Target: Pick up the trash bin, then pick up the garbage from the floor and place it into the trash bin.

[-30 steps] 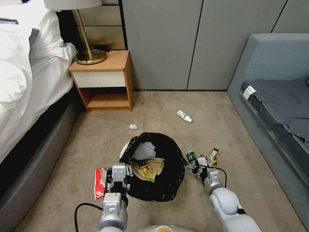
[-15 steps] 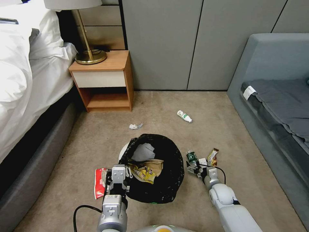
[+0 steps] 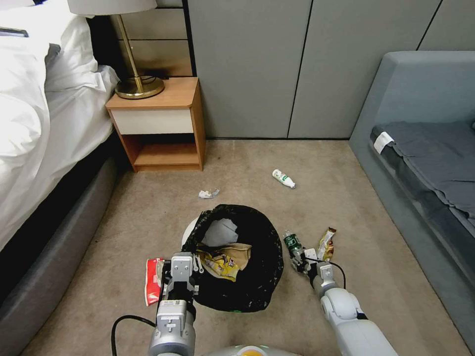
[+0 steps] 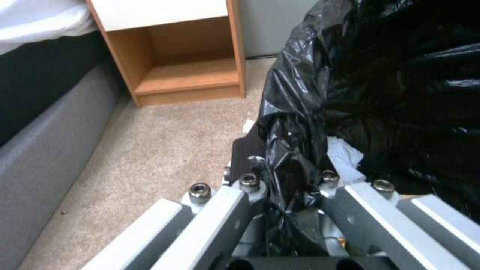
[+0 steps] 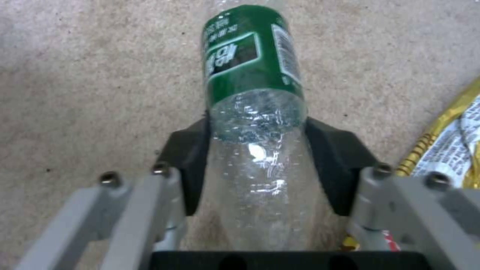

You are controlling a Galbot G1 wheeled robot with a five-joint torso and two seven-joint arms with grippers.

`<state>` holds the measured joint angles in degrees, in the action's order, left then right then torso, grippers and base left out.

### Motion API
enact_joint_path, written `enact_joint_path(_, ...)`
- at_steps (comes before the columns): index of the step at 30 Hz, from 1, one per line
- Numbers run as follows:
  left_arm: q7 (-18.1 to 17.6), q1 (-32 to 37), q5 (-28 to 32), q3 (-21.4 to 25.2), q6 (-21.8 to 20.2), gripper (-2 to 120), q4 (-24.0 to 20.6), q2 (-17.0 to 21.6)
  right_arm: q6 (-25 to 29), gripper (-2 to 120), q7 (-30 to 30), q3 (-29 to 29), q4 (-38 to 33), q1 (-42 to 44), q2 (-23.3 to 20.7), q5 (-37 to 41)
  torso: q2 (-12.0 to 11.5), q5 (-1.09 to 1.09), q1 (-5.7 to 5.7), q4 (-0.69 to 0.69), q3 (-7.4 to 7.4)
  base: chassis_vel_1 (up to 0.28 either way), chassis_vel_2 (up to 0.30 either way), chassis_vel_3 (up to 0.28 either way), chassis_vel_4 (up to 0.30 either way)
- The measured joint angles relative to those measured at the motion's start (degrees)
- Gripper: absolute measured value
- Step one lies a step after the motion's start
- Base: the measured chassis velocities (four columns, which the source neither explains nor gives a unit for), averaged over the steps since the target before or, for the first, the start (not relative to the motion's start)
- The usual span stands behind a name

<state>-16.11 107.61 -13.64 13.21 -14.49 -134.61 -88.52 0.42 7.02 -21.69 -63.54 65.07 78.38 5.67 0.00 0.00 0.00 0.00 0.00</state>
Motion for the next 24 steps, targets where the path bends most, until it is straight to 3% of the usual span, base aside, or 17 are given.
enact_joint_path(4, 0.00, -0.07, 0.00, -0.07, 0.02, 2, -0.02, 0.10, 0.15, 29, -0.51, -0.08, -0.32, 0.29, 0.04, -0.07, 0.00, 0.00, 0.00, 0.00, 0.00, 0.000, 0.000, 0.000, 0.000)
enact_joint_path(14, -0.01, -0.27, 0.11, -0.18, 0.02, 2, -0.01, 0.27, 1.32, 14, -1.47, -0.23, -2.10, 0.78, -0.33, 0.11, 0.00, 0.00, 0.00, 0.00, 0.00, 0.000, 0.000, 0.000, 0.000)
enact_joint_path(24, -0.01, -0.64, 0.29, -0.15, -0.07, 2, 0.38, 0.38, 8.30, 14, -2.57, -0.76, -19.98, 6.17, -1.17, 2.91, 0.00, 0.00, 0.00, -0.01, 0.00, 0.000, 0.000, 0.000, 0.000)
